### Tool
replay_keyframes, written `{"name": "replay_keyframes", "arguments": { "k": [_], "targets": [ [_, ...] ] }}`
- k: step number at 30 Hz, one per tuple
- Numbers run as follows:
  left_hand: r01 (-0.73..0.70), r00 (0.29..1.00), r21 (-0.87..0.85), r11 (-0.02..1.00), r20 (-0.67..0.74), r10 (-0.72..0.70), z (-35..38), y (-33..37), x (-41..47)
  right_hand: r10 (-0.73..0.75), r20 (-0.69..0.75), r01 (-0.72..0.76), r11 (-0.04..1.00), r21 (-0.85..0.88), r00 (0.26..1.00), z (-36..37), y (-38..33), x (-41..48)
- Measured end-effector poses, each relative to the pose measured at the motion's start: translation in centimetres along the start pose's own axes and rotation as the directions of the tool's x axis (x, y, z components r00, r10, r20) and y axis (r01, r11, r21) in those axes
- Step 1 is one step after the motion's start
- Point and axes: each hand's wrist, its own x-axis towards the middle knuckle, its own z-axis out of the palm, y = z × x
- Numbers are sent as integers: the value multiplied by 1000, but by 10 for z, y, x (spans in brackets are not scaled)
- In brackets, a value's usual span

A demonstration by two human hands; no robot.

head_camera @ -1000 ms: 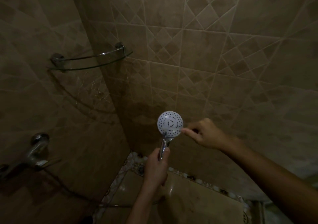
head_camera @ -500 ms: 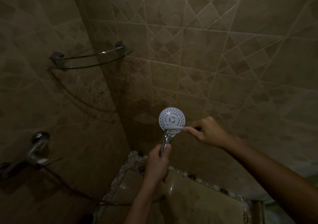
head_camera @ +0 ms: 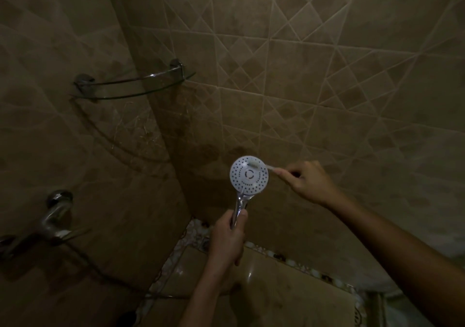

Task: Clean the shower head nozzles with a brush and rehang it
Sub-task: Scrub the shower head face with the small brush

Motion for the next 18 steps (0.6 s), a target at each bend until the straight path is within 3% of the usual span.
{"name": "replay_keyframes", "arguments": {
  "k": [3, 5, 9, 11, 14, 16, 18],
  "targets": [
    [-17, 999, 43, 999, -28, 19, 0, 4, 3, -145, 244, 157, 987, -32, 959, 2, -8, -12],
    [-22, 999, 58, 998, -30, 24, -1, 6, 5, -141, 177, 160, 983, -95, 974, 3, -6, -8],
    [-1, 1000, 19, 1000, -7, 1, -2, 7, 4, 13, -154, -30, 994, -107, 988, -8, -3, 5],
    [3, 1000, 2, 1000, -2, -3, 0, 8, 2, -47, -73, 43, 998, -53, 996, -11, -3, 2],
    [1, 1000, -8, 1000, -5, -1, 2, 7, 3, -170, 215, 185, 981, -52, 962, -2, -4, -12],
    [-5, 1000, -8, 1000, -8, 5, 3, 8, 2, -137, 184, 156, 984, -91, 973, 0, 2, -10],
    [-16, 1000, -13, 1000, -3, 16, 3, 10, 2, 25, 4, -25, 998, -51, 1000, -7, 2, -2]
  ]
}}
